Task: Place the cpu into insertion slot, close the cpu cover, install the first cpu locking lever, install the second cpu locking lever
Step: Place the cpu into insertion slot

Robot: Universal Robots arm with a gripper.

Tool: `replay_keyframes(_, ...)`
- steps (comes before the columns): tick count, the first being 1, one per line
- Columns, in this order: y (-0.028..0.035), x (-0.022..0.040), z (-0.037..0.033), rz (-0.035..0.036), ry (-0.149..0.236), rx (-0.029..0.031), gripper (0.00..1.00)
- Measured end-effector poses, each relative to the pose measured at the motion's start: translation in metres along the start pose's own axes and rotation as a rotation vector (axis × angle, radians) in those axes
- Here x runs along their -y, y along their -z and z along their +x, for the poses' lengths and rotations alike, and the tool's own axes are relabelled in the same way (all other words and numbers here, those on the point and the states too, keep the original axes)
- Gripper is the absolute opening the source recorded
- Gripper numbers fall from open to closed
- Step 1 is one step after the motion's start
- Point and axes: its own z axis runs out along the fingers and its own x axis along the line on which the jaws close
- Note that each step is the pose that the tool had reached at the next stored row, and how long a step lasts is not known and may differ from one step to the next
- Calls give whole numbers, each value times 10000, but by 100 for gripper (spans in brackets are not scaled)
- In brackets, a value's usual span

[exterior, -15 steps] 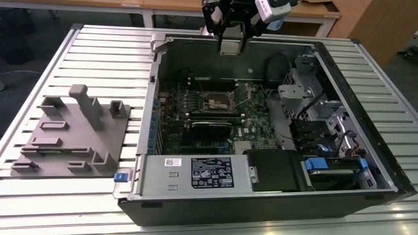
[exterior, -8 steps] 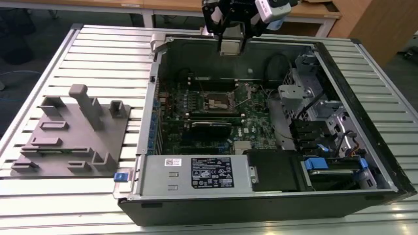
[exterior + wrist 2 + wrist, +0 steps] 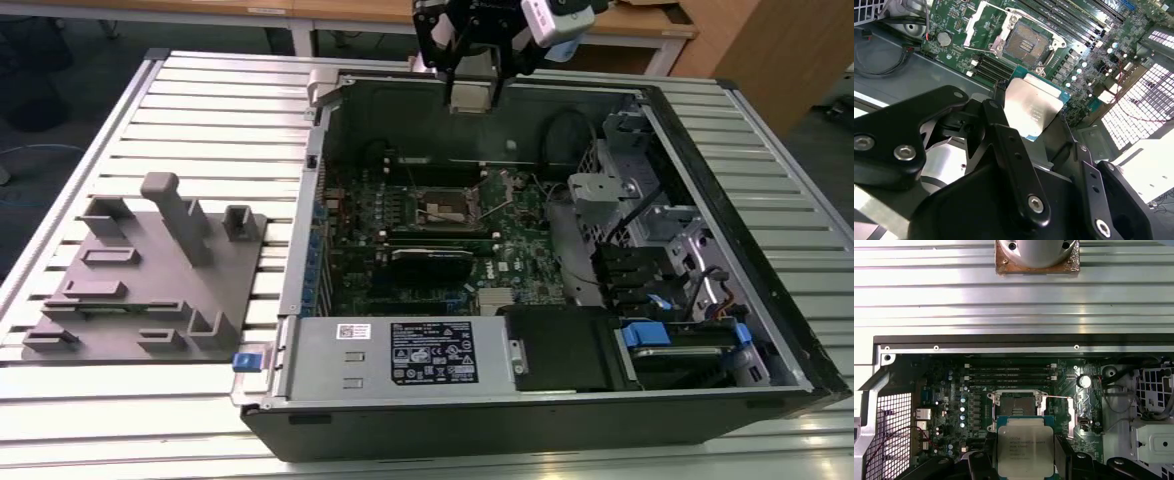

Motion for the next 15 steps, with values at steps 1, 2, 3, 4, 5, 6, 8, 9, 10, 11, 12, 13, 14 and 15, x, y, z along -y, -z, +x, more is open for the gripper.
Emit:
replay_keyframes(1,0,0,0,0,0,0,54)
replay_keyframes(2,0,0,0,0,0,0,54)
replay_keyframes(3,-1,0,0,1,0,0,54)
replay_keyframes(4,-9,1,0,-1,0,3,54)
replay_keyframes(5,-20,2,0,0,0,8,54)
replay_keyframes(6,-33,3,-1,2,0,10,54)
replay_keyframes(8,-58,5,-1,2,2,16,54)
replay_keyframes(9,-61,5,-1,4,2,16,54)
replay_keyframes(10,-61,5,-1,5,1,16,54)
replay_keyframes(11,-61,5,-1,6,1,16,54)
replay_keyframes(12,-62,6,-1,4,1,17,54)
replay_keyframes(13,-63,6,-1,4,1,17,54)
replay_keyframes(14,-63,6,-1,4,1,17,54)
replay_keyframes(15,-64,6,-1,4,1,17,54)
